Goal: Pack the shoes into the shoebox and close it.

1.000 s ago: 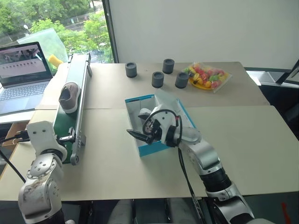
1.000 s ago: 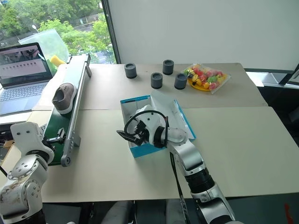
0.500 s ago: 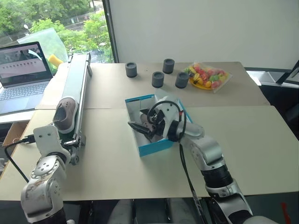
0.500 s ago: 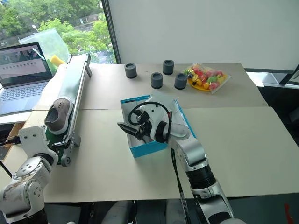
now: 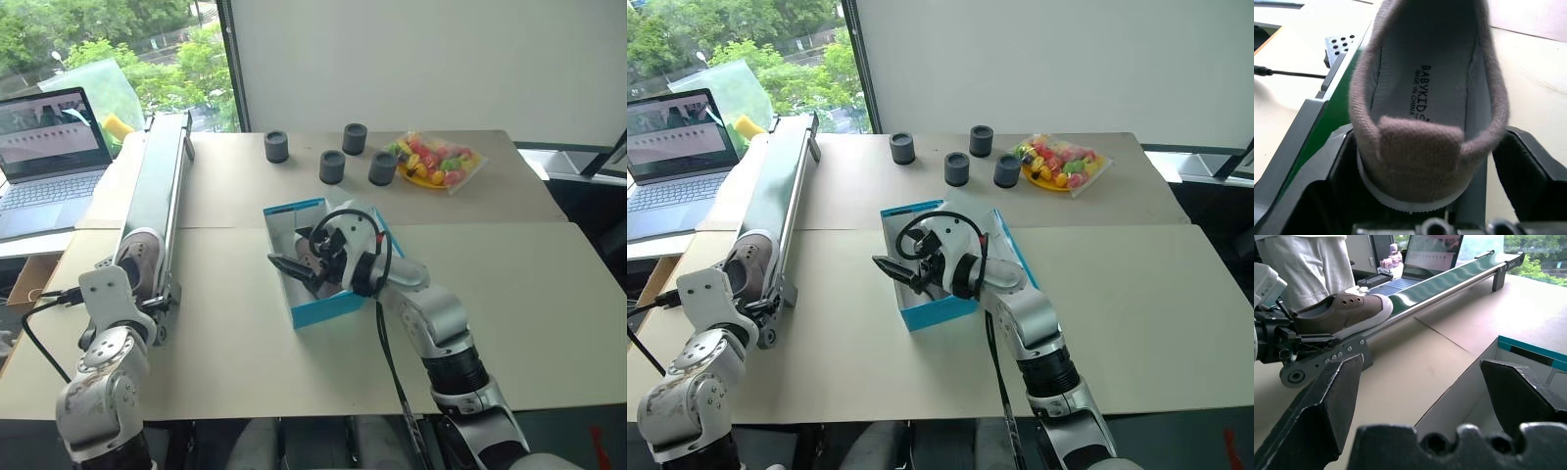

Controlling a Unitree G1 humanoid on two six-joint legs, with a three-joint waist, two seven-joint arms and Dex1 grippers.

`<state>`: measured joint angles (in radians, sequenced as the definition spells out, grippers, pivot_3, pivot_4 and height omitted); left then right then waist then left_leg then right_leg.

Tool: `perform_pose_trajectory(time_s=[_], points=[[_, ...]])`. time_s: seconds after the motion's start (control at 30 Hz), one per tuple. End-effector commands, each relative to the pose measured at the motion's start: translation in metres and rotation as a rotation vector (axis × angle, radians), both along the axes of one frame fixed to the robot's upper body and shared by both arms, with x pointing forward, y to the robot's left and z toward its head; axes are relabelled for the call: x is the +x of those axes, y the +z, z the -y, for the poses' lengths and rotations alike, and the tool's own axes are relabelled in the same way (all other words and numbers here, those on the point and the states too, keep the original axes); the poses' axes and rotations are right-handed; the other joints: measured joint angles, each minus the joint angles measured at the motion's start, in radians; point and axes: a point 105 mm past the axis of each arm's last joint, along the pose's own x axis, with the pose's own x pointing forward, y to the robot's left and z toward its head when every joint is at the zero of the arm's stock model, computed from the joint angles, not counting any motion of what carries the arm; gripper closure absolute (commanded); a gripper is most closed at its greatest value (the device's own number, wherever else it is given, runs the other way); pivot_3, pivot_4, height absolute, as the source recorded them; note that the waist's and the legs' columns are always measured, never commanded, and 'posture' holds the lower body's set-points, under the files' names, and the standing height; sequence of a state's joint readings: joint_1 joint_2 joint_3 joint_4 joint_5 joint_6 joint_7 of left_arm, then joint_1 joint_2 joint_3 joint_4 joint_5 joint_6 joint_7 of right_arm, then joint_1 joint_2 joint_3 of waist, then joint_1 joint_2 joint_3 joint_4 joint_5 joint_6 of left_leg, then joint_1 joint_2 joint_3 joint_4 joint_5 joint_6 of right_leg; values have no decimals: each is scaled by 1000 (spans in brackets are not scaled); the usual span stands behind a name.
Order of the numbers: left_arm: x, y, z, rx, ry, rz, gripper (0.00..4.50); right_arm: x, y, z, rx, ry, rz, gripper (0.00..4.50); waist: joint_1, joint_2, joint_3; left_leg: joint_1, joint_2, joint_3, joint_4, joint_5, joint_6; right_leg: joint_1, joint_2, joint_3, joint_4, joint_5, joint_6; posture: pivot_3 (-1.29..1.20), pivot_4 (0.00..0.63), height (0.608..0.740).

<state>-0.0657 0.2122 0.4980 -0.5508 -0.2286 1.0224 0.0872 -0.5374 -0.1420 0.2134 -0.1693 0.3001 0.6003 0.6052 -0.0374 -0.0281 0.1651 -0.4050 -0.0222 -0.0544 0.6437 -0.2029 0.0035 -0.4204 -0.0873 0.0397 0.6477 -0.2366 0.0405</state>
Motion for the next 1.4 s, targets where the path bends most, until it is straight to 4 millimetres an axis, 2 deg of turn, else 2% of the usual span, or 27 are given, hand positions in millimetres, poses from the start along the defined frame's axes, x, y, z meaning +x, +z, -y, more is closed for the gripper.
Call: perform_pose_trajectory(time_s=[0.03,0.23,0.33,0.43,0.53,0.63,0.73,0.8,0.87,1.1,1.23,1.27,1.37,1.4], points=[[2,11,0,20,4,39,1803,-2,21,0,46,10,54,0,0,0,0,0,0,0,0,0,0,0,0,0,0,0,0,0,150,728],[9,34,2,95,11,132,1885,1,23,1,50,2,47,0,1,0,0,0,0,0,0,0,0,0,0,0,0,0,0,0,150,728],[14,50,16,180,-39,192,1885,2,23,0,58,2,33,0,2,0,0,-1,0,0,0,0,0,-1,0,0,0,0,0,0,150,728],[18,57,35,235,-102,222,1885,4,22,-1,53,-2,23,0,1,0,0,-1,0,0,0,0,0,-1,0,0,0,0,0,0,150,728],[24,61,77,230,-265,279,1885,11,19,-2,87,-18,-86,0,1,0,0,-1,0,0,0,0,0,-1,0,0,0,0,0,0,150,728],[21,67,131,98,-498,380,1885,19,17,-3,185,-19,-301,0,1,0,0,-2,0,0,0,0,0,-1,0,1,0,0,0,0,150,728],[10,73,165,-107,-644,447,1885,23,16,-3,277,20,-512,0,1,0,0,-3,1,0,0,0,0,-1,-1,1,0,0,0,0,150,728],[4,81,175,-275,-683,505,1885,24,17,-2,341,54,-638,0,-2,0,0,-3,2,0,0,-1,0,-2,0,1,-1,0,0,0,150,728],[1,85,177,-370,-699,532,1885,25,17,0,372,64,-709,0,-4,0,0,-3,2,0,-1,-1,0,-2,0,1,-1,0,0,0,150,728],[2,81,182,-383,-772,477,1885,36,25,7,456,31,-780,0,-5,0,0,-3,1,4,0,-1,1,-1,2,1,-1,0,0,0,150,728],[2,78,187,-388,-787,456,1897,38,31,9,482,7,-764,930,-4,0,0,-4,1,4,0,-1,1,-1,2,1,-1,0,0,0,150,728],[2,78,187,-387,-787,454,1897,38,32,9,480,3,-763,1392,-5,0,0,-4,1,4,0,-1,1,-1,2,1,-1,0,0,0,150,728],[2,77,187,-380,-788,449,1897,37,32,10,477,-4,-763,2249,-8,0,0,-3,1,5,0,-1,1,-1,3,1,-1,0,0,0,150,728],[2,77,187,-377,-787,448,1897,36,33,9,477,-2,-762,2682,-8,0,0,-3,1,5,0,-1,1,-1,3,1,-1,0,0,0,150,728]])
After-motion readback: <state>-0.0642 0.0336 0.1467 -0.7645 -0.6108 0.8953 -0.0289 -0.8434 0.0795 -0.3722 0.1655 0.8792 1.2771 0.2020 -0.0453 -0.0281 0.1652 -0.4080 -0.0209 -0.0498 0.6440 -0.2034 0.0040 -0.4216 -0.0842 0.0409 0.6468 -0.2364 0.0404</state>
